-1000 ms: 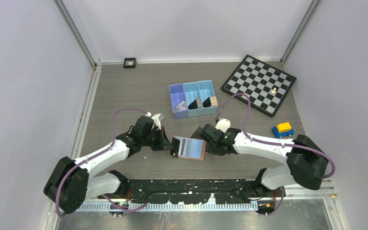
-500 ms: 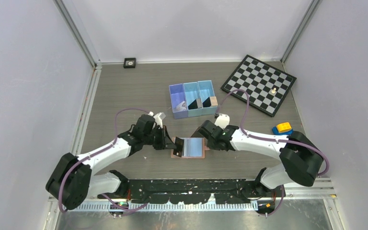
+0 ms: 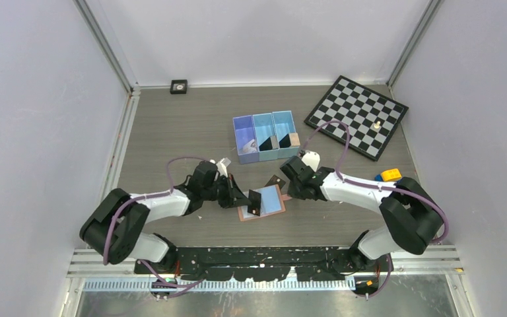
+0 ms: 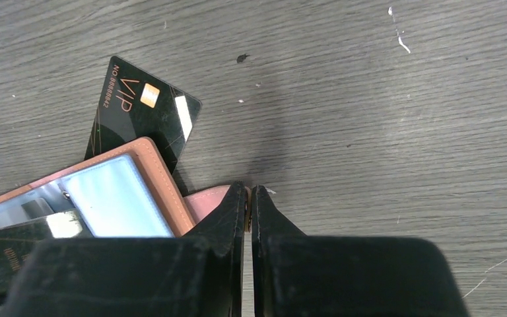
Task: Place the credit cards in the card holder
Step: Insert the credit card into the card holder.
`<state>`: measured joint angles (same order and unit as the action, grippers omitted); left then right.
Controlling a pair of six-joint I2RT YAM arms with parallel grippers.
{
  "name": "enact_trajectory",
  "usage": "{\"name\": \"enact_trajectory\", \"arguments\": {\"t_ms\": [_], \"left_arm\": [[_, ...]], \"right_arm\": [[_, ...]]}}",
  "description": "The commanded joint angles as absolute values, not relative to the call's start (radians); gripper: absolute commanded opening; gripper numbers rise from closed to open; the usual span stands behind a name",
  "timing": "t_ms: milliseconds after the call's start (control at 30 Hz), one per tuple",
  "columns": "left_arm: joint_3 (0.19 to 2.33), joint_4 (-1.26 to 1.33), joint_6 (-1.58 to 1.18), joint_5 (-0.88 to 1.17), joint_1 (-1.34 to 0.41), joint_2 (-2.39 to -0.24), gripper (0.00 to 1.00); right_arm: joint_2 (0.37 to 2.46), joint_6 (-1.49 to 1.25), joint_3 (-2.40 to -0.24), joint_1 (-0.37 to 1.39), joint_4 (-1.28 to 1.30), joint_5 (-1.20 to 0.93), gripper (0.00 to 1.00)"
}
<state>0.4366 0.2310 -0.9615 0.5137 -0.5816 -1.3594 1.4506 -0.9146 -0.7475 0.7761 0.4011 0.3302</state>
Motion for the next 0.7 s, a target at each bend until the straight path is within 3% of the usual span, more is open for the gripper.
{"name": "enact_trajectory", "arguments": {"t_ms": [0,667], "left_arm": [[0.407,0.433,-1.058,0.538,-0.597,-1.417,0.0],[0.355,0.457,-1.075,0.439,-0.601,-1.443,0.0]], "right_arm": [[1.466,-0.921,-0.746,0.774,0.371,0.326,0.0],[1.467,-0.936,-0.753,0.775,0.398,0.339,0.0]]}}
